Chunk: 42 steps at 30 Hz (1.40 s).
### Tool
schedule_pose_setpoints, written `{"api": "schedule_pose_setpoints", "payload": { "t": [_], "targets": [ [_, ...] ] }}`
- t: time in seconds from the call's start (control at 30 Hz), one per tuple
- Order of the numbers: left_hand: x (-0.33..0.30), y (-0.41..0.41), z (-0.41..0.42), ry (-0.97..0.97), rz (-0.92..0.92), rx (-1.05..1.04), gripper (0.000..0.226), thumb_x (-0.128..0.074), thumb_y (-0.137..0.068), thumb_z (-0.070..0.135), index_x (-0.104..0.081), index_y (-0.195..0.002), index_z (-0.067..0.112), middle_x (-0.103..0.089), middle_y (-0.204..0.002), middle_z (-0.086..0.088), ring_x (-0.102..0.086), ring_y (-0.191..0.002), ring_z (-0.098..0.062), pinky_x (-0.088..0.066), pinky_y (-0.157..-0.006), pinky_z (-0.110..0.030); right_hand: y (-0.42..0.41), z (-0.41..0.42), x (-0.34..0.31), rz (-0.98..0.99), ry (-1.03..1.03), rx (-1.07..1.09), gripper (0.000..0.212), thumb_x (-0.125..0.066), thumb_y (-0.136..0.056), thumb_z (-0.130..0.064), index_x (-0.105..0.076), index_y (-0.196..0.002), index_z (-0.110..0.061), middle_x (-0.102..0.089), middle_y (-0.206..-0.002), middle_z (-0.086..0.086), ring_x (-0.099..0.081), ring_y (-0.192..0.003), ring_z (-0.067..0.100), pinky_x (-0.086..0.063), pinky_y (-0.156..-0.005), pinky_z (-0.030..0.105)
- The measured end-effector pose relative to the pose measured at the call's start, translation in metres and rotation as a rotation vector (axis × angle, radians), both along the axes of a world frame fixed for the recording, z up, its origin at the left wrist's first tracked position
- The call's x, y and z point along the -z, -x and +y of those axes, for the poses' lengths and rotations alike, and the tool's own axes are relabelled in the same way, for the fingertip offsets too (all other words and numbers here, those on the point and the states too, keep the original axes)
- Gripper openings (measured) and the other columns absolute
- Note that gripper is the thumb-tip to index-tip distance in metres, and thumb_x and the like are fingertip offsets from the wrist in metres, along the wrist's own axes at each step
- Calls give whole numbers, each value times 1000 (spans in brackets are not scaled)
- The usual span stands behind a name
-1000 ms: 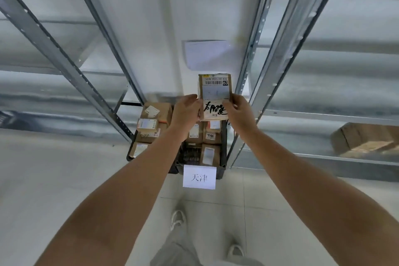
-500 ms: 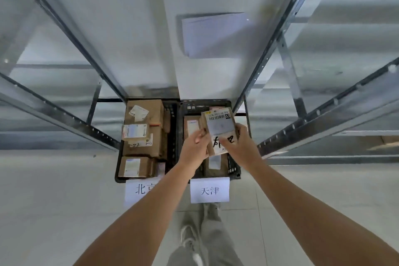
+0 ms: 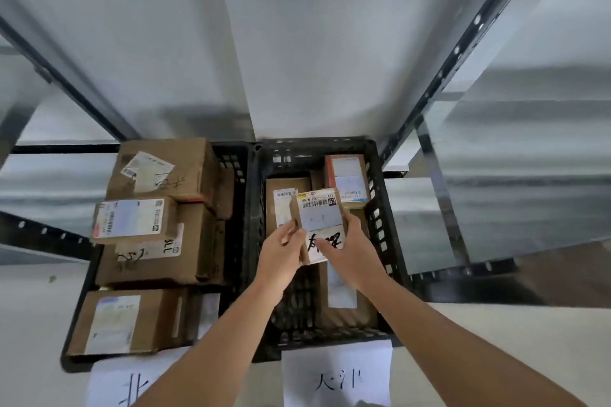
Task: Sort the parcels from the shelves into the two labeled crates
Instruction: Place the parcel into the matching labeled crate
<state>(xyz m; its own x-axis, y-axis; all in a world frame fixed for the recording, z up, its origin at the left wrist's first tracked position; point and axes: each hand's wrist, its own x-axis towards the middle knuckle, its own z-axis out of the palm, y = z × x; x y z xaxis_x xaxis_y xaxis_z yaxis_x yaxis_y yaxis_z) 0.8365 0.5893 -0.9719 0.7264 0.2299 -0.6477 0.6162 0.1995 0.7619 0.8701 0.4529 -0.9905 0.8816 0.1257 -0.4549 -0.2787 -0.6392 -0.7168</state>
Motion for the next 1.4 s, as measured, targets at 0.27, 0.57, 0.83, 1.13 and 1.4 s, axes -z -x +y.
{"api": "schedule_pose_setpoints", "payload": {
  "t": [0.27,0.57,0.83,1.13,1.4],
  "targets": [
    [118,-44,27,-110,-110,-36,35,-65,-97,22,-57,-127,38,-71,-102,13,-70,-98,-11,-58,-89,-36,-48,24,109,-178,84,-122,75,-67,-90,-47,-31,-150,-19,-33,-145,3,-43,-131,22,-44,-109,45],
    [163,-61,29,-181,-83,-86,44,-68,-94,18,-56,-135,23,-71,-102,8,-69,-88,-9,-57,-76,-30,-80,32,129,-255,136,-178,55,-56,-98,-45,-40,-144,-20,-48,-138,3,-50,-118,15,-46,-99,35],
    [174,-53,36,41,77,-84,51,-64,-98,28,-43,-144,27,-66,-108,4,-61,-89,-8,-48,-79,-30,-92,29,131,-145,230,-246,45,-49,-101,-46,-52,-134,-16,-66,-118,2,-62,-100,15,-53,-92,39],
    [180,-60,35,183,61,-179,62,-75,-88,26,-43,-141,28,-67,-120,-3,-64,-106,-20,-54,-97,-47,-98,33,131,-209,216,-301,48,-52,-102,-34,-43,-146,-16,-61,-133,3,-61,-94,12,-53,-73,24],
    [175,-72,26,401,47,-331,44,-74,-87,23,-54,-126,20,-68,-118,-10,-66,-108,-26,-57,-95,-48,-120,37,109,-642,333,-138,39,-51,-101,-29,-53,-137,-15,-54,-137,7,-50,-124,20,-46,-99,35]
  ]
}}
